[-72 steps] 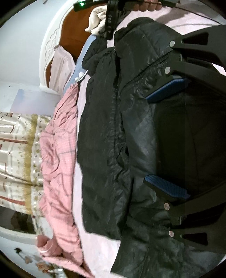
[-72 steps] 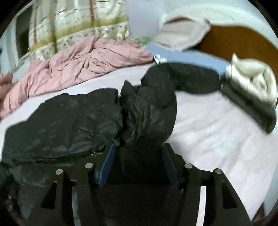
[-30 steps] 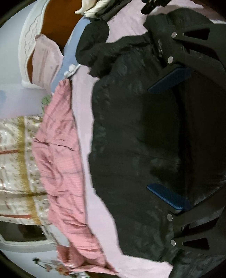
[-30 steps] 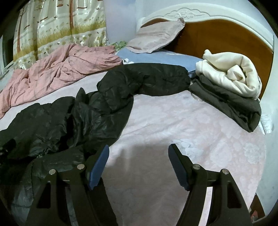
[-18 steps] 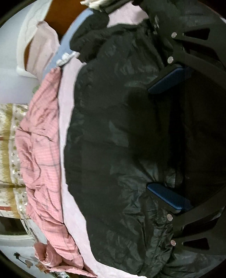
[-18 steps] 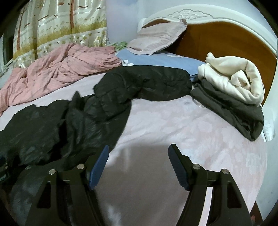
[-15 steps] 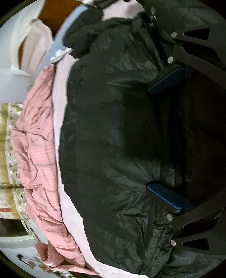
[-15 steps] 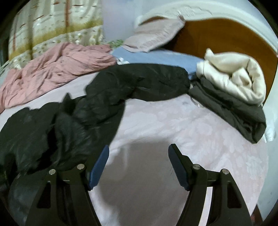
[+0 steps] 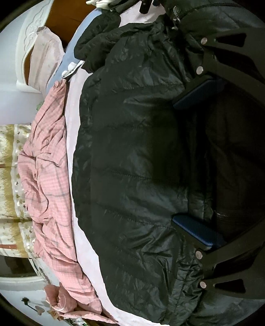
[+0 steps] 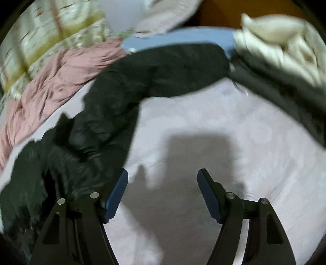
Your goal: Fold large clothes
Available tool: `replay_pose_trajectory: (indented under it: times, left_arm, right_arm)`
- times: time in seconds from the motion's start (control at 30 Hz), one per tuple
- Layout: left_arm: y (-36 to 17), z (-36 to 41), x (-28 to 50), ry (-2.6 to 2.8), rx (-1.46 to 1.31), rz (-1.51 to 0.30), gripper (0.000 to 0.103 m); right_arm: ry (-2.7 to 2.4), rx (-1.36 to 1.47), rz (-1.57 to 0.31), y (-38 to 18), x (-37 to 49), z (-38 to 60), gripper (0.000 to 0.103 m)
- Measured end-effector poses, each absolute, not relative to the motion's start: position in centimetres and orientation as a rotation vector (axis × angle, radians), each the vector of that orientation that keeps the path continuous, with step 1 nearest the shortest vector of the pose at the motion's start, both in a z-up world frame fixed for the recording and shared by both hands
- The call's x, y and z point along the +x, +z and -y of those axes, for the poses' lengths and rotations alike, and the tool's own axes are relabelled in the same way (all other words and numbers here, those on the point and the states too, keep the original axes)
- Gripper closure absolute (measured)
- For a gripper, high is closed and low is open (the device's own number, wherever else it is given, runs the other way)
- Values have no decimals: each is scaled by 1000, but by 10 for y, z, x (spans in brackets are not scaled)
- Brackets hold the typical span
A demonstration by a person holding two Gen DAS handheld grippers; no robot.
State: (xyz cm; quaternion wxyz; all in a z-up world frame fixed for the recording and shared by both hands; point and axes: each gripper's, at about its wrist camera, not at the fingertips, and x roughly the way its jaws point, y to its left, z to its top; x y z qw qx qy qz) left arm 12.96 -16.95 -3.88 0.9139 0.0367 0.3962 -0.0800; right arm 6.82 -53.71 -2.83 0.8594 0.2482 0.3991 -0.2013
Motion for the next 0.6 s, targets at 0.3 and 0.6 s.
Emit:
replay_pose_trajectory:
  times: [0.3, 0.6]
  left_arm:
    - [-39, 168, 130, -170, 66, -807, 1]
    - [-39, 169, 128, -162, 76, -795, 1]
  right_arm:
    - [-91, 727, -752, -49, 118, 560, 39]
    - [-98, 548, -844, -52, 147, 521, 95]
